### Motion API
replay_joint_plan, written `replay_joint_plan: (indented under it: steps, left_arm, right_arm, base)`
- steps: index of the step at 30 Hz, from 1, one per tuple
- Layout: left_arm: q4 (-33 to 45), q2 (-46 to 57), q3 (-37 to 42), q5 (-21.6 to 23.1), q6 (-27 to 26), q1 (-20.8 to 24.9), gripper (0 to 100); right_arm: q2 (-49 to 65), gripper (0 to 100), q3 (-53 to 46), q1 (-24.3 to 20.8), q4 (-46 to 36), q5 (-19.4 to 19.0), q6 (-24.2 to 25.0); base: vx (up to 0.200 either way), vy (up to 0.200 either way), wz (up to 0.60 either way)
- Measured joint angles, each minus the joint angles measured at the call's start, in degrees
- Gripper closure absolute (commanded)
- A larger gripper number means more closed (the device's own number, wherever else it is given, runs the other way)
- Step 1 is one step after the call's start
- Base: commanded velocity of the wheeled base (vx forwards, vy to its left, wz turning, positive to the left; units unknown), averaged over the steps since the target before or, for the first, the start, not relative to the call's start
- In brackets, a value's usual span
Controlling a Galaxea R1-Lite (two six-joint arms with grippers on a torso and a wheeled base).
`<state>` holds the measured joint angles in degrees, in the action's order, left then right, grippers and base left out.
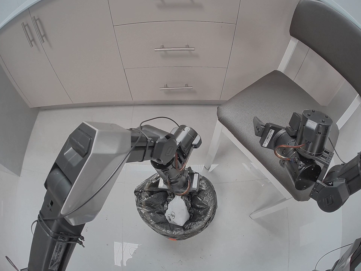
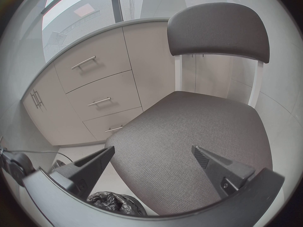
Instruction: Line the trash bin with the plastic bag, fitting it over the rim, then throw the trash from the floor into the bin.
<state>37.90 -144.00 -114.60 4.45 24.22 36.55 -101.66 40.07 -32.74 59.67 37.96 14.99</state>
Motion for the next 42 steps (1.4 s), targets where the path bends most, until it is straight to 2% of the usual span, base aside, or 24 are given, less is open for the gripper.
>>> replay_joint_plan:
  steps: [15,21,28,42]
  left_arm:
    - [-9.3,-11.6,0.0,-2.5,-7.9,-1.0,100]
    - [-13.2,-15.2,0.0,-5.7,-9.7,-1.3,100]
    - [-16.1,-18.5,0.0,-6.1,-10.3,-1.4,100]
    - [-18.2,-21.2,0.0,-7.4,-10.3,-1.4,100]
  right_arm:
    - [-0.6,0,-0.3,0.1,1.5,-0.1,0.0]
    - [-0.7,0,-0.4,0.1,3.7,-0.1,0.2]
    - [-1.3,0,-1.4,0.1,7.2,-0.3,-0.1]
    - [-1.9,0,-1.6,0.6,7.4,-0.3,-0.1]
  base:
    - [0.000,0.000,0.00]
    - [0.000,0.000,0.00]
    - [0.000,0.000,0.00]
    - [0.000,0.000,0.00]
